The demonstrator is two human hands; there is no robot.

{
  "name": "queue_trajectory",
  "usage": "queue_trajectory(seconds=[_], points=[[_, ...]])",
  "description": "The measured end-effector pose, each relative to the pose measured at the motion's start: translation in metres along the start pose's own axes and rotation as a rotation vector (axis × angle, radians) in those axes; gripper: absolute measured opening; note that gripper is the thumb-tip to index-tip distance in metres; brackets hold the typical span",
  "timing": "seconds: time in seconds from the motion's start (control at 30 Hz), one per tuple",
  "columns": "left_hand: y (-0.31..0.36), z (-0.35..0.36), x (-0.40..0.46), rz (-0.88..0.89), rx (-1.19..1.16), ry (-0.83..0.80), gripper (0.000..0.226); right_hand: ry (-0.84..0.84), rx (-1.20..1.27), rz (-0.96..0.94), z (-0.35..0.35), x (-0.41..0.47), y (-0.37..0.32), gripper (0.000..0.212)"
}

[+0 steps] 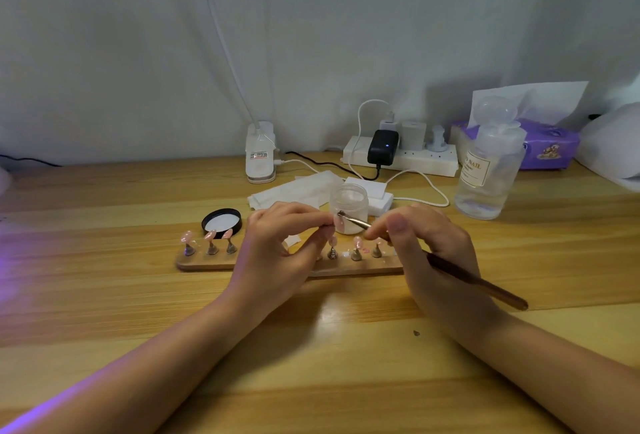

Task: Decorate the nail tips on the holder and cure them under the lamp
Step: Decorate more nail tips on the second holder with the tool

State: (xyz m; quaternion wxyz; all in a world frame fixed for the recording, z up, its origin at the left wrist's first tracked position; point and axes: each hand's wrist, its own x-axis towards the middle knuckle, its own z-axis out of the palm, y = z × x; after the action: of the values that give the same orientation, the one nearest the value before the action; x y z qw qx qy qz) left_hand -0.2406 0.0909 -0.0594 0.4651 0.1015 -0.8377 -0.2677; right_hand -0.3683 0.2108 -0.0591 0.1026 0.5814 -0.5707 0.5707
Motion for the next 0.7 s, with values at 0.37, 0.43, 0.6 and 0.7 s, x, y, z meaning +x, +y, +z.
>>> queue_trajectory(seconds=[0.37, 0.43, 0.6, 0.7], points=[[-0.0011, -0.0010, -0.0005, -0.006, -0.013, -0.010, 0.021, 0.027, 0.048, 0.001, -0.0021, -0.0003, -0.0036, 0.038], [-0.0002, -0.0007, -0.0001, 0.003, -0.023, 0.005, 0.023, 0.005, 0.017, -0.005, -0.0004, 0.0008, -0.0034, 0.042], [0.0006, -0.0013, 0.0005, -0.026, -0.061, 0.027, 0.024, 0.019, 0.092, 0.008, -0.0024, -0.0025, -0.0005, 0.048], [0.0029, -0.0022, 0.0003, -0.006, -0.063, 0.020, 0.022, 0.054, 0.162, 0.057, -0.0036, -0.0042, 0.0014, 0.047]])
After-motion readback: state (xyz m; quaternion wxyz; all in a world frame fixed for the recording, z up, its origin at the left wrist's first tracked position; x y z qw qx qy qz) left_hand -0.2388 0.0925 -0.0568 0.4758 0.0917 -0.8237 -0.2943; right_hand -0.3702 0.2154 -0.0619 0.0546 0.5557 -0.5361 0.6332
